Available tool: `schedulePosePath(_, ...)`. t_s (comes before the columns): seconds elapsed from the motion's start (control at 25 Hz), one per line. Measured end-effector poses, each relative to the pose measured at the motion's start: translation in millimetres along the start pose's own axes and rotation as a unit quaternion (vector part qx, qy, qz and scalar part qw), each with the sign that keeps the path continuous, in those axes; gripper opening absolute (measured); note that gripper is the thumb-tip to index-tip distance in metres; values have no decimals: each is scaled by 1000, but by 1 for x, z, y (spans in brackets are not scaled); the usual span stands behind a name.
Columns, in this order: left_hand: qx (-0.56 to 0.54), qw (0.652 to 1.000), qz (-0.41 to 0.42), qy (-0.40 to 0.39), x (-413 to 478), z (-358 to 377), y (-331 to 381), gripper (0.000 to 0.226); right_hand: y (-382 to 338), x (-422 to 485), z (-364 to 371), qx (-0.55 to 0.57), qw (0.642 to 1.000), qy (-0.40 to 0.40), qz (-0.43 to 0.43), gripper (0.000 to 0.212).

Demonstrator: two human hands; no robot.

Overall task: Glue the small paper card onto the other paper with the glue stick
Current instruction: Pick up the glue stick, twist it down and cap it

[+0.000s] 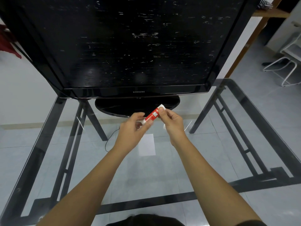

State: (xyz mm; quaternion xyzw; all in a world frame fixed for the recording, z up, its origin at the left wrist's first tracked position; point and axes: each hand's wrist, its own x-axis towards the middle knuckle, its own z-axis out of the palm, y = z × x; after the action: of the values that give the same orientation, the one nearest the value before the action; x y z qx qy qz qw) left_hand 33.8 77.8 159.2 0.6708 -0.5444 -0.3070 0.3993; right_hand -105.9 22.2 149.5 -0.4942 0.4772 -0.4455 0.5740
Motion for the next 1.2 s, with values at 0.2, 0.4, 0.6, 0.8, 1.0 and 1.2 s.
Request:
schedulePosePath(0.2, 180, 976, 118, 20, 2, 10, -14, 47, 15, 8, -3, -48, 998, -6, 26, 20)
schedulePosePath(0.4, 178, 978, 105, 26, 12, 14, -30, 43, 44, 39, -24, -152, 988, 17, 36, 45)
schedulePosePath(0.6, 191, 975, 110, 40, 21, 14, -45, 42, 95, 85, -62, -506, 860, -42, -43, 43)
schedulePosePath(0.8, 197, 973, 117, 41, 19, 13, -53, 42, 134, 100, -62, -615, 775, -143, -19, 43)
schedulePosePath(1.0, 190, 975, 106, 32, 12, 11, -56, 43, 117, 100, -50, -521, 848, -62, -79, 38)
schedulePosePath(1.2, 159, 980, 118, 32, 8, 17, -51, 39, 64, 63, -38, -161, 986, -37, -33, 34)
